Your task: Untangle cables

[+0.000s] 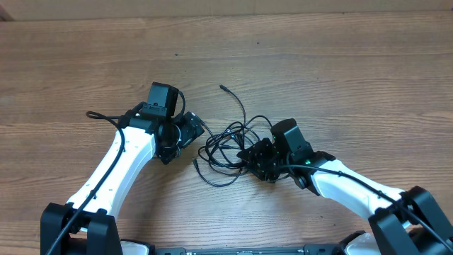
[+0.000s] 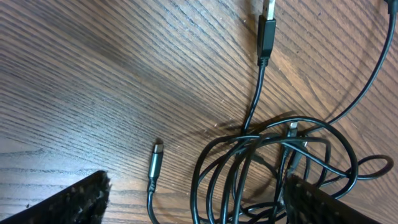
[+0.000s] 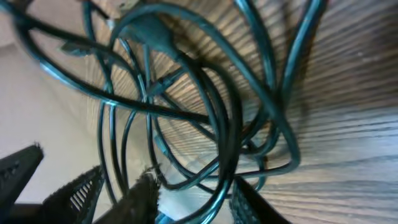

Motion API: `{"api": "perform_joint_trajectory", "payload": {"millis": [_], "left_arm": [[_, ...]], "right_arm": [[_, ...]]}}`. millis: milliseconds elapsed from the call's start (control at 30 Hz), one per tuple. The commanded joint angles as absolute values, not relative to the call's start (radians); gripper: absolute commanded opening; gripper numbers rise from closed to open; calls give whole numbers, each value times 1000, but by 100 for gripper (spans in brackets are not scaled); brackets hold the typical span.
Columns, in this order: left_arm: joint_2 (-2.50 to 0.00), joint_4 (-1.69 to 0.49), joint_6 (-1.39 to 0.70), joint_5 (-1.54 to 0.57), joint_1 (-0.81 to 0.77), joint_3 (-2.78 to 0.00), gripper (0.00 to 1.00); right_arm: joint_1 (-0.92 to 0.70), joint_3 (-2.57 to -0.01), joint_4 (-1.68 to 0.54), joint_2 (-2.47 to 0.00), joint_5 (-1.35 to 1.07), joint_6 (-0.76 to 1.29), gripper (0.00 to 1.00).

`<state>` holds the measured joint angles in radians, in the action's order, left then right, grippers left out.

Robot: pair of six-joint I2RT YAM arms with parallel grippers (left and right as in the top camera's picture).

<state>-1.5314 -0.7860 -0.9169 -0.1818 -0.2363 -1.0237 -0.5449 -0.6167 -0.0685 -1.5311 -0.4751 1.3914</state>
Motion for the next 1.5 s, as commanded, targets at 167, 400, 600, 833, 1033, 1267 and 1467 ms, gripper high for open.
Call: {"api": "perform_joint_trajectory", "payload": {"millis": [167,400,600,833,1033,1267,1467], "left_arm": [[-1512,-793,-913,-166,-242,-1042,87],[-1512,-818,-913,-176,-242,-1042,92],[-1512,-807,-916,-176,-242,-1042,93],[-1512,-807,-924,-176,-242,-1042,93],[-1512,-807,-924,-175,-242,-1042,96],[-1512,-807,-924,-173,-242,-1042,98],[-1512,-807,-924,-172,-242,-1042,98]], "right_arm": [[-587,-622,-21,-1536,-344,1323,4],[-583,-684,76,-1453,-434,1097,4],[-634,-700,-303,-1337,-435,1214,4],[-634,-721,-522,-1332,-410,1011,4],[-634,-849,-535,-1259,-438,723,4],[-634,-867,-581,-1187,-411,630,4],[-634,-867,-709,-1188,-317,598,8]]}}
